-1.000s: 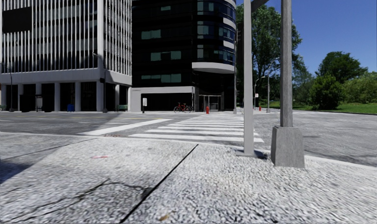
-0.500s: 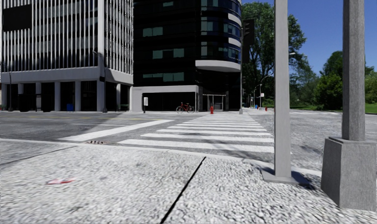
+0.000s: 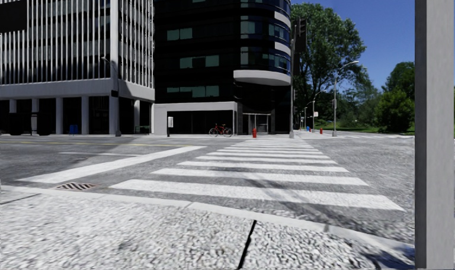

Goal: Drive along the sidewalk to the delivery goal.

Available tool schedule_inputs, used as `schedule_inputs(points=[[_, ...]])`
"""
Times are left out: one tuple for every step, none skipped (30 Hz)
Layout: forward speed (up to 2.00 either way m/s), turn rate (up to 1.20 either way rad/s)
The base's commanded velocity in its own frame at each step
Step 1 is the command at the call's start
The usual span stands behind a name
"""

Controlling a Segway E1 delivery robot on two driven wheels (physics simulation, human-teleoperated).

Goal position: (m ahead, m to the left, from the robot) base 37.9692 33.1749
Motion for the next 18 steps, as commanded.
schedule_inputs(points=[[2.00,-0.38],[2.00,-0.39],[2.00,-0.39],[2.00,-0.39],[2.00,-0.39],[2.00,-0.39],[2.00,-0.39],[2.00,-0.39],[2.00,-0.39],[2.00,-0.39],[2.00,-0.39],[2.00,-0.39],[2.00,-0.23],[2.00,0.00],[2.00,0.00],[2.00,0.00],[2.00,0.00],[2.00,0.00]])
